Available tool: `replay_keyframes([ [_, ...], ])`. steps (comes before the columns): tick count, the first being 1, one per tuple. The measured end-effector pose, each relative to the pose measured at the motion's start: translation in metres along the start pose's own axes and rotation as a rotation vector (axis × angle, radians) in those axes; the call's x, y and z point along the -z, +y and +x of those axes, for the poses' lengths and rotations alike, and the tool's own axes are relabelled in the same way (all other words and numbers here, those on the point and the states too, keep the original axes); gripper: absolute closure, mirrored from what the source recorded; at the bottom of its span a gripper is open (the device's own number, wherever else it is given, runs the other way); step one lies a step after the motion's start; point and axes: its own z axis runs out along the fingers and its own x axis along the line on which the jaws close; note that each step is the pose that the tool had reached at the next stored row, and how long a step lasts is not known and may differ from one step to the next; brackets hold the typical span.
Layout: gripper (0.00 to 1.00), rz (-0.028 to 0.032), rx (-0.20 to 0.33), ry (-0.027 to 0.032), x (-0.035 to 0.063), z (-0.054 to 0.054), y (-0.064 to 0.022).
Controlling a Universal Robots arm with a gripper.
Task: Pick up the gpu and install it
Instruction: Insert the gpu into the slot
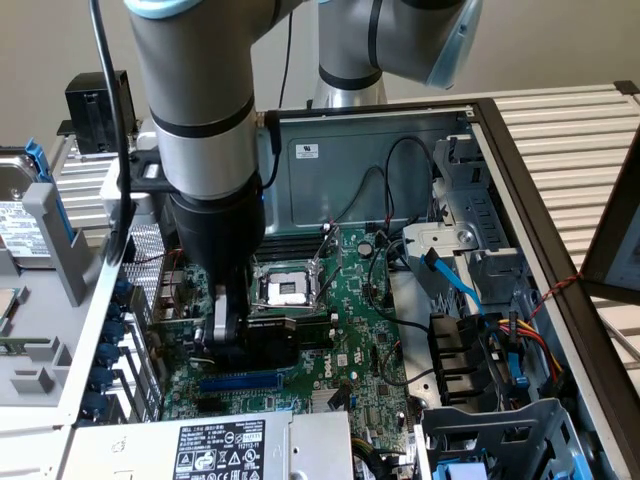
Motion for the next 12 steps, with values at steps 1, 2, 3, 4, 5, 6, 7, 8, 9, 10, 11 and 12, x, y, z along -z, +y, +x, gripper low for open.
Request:
replay_keyframes([
  [1, 0.72, 0.0000, 0.000, 0.0000, -0.0006, 0.0000, 0.0002],
  [2, 0.72, 0.0000, 0.000, 0.0000, -0.0011, 0.0001, 0.0007],
  [3, 0.72, 0.0000, 0.000, 0.0000, -0.0016, 0.0001, 0.0011],
  [4, 0.72, 0.0000, 0.000, 0.0000, -0.0020, 0.0002, 0.0015],
  [5, 0.72, 0.0001, 0.000, -0.0001, -0.0021, 0.0002, 0.0018],
  [6, 0.72, 0.0000, 0.000, 0.0001, -0.0021, 0.0002, 0.0019],
  [7, 0.72, 0.0000, 0.000, 0.0001, -0.0021, 0.0002, 0.0019],
  [8, 0.72, 0.0000, 0.000, 0.0001, -0.0022, 0.0002, 0.0019],
  [9, 0.72, 0.0000, 0.000, 0.0000, -0.0023, 0.0002, 0.0019],
  [10, 0.72, -0.0001, 0.000, 0.0002, -0.0023, 0.0003, 0.0020],
  [11, 0.72, -0.0001, 0.000, 0.0002, -0.0024, 0.0003, 0.0020],
  [12, 0.72, 0.0000, 0.000, 0.0001, -0.0026, 0.0003, 0.0020],
])
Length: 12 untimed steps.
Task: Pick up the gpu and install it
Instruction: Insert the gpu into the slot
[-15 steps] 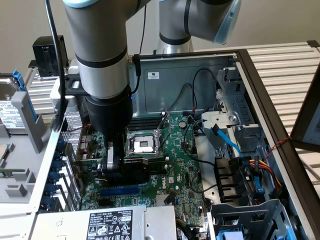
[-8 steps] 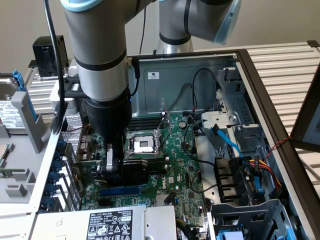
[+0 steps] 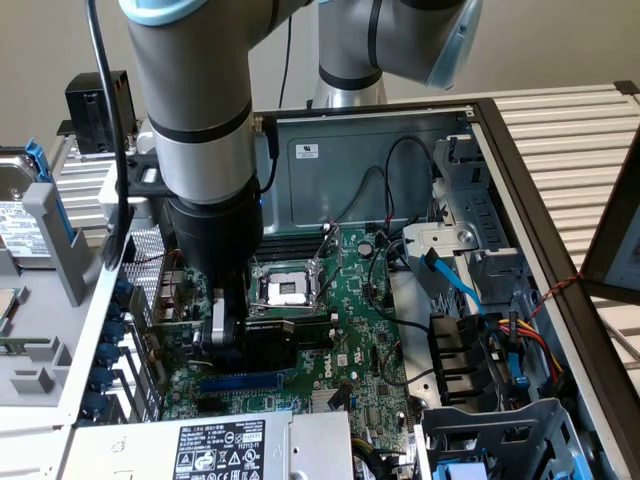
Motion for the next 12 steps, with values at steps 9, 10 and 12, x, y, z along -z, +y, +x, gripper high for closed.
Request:
replay_keyframes([
  [9, 0.72, 0.0003, 0.000, 0.0003, -0.0012, 0.0000, -0.0001],
  [10, 0.72, 0.0003, 0.000, 0.0004, -0.0015, 0.0000, -0.0001],
  [12, 0.72, 0.0001, 0.000, 0.0010, -0.0021, 0.0000, -0.0001],
])
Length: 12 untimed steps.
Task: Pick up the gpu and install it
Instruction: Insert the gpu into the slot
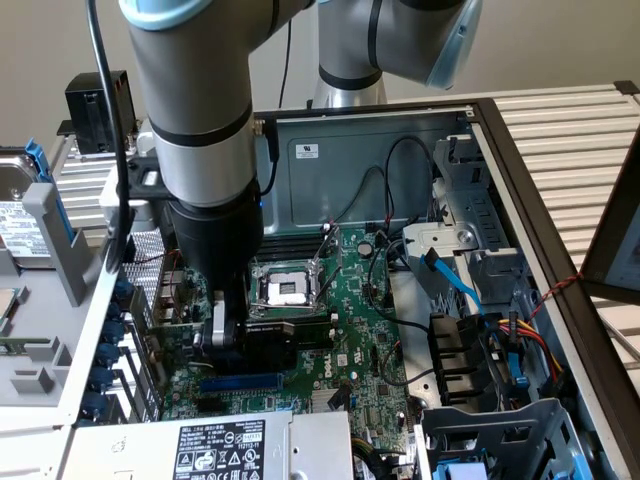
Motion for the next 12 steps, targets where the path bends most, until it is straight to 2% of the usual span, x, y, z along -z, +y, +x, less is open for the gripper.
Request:
replay_keyframes([
  [12, 0.72, 0.0001, 0.000, 0.0000, -0.0019, 0.0000, 0.0000],
])
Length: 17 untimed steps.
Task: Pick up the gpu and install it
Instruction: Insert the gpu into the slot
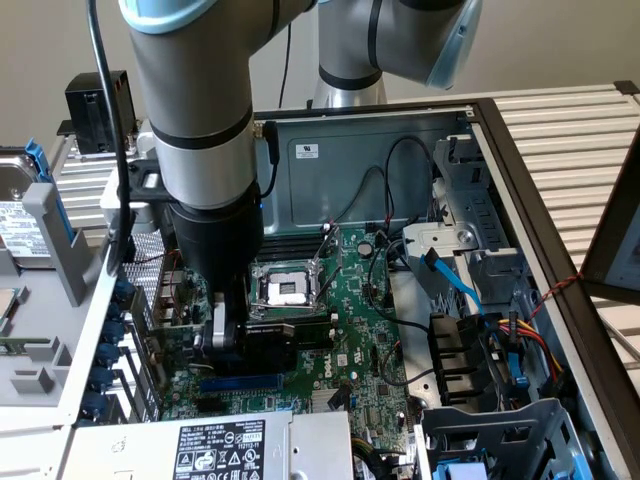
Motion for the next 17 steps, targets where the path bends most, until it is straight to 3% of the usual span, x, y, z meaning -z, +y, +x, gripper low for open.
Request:
replay_keyframes([
  [17, 0.72, 0.0001, 0.000, 0.0005, -0.0023, -0.0002, 0.0001],
])
